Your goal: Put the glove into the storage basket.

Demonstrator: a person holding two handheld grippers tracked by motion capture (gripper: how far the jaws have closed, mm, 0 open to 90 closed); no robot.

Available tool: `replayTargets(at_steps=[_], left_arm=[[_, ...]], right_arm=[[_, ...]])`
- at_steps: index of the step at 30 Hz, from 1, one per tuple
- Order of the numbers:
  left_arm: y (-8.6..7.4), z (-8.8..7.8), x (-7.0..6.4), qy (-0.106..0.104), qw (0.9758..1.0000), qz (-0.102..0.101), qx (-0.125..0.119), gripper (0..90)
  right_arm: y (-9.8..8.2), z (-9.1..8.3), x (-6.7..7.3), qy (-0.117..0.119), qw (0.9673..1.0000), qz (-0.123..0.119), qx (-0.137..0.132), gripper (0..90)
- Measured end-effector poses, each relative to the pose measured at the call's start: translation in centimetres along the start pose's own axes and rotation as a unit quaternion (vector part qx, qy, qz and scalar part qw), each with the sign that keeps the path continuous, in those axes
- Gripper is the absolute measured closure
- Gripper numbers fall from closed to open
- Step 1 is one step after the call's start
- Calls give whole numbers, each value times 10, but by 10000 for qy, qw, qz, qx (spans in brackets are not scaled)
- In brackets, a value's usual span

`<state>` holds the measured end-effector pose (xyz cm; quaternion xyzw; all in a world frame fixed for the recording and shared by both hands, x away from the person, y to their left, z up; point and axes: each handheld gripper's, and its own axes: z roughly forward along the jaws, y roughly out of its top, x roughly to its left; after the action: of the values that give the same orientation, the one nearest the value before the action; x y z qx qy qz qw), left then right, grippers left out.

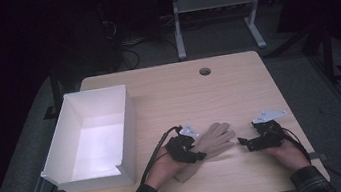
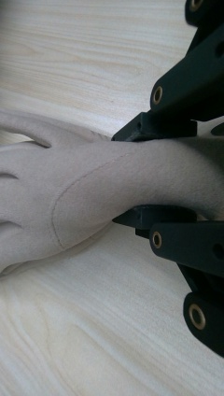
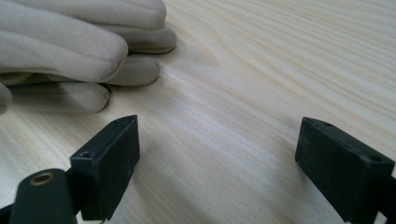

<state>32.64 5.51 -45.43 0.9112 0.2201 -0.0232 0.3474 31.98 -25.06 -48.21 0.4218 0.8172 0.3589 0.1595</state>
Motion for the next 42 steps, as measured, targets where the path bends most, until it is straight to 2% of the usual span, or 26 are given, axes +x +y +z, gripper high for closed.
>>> replayTargets(at_steps=[3,7,10,13,18,25,35,39,42], left_arm=[[4,-6,0,34,10000,-14,24,667],[10,-16,-1,90,9998,-131,-94,667],[15,-25,-1,151,9998,-126,-82,667],[21,-35,-1,197,9993,-254,-167,667],[32,-57,2,223,9986,-401,-258,666],[46,-89,4,428,9977,-373,-381,666],[47,-130,13,544,9958,-502,-536,666],[44,-147,19,628,9947,-570,-581,665],[40,-162,24,766,9933,-604,-623,665]], right_arm=[[0,0,0,2,10000,4,0,134],[0,0,0,2,10000,2,-2,134],[0,0,0,12,10000,-6,-7,135],[0,0,0,13,10000,-5,-4,134],[0,0,0,12,10000,-6,-12,134],[0,0,0,10,10000,-7,-15,135],[0,0,0,13,10000,4,-15,134],[0,0,0,11,10000,-3,-12,135],[0,0,0,10,10000,-4,-12,135]])
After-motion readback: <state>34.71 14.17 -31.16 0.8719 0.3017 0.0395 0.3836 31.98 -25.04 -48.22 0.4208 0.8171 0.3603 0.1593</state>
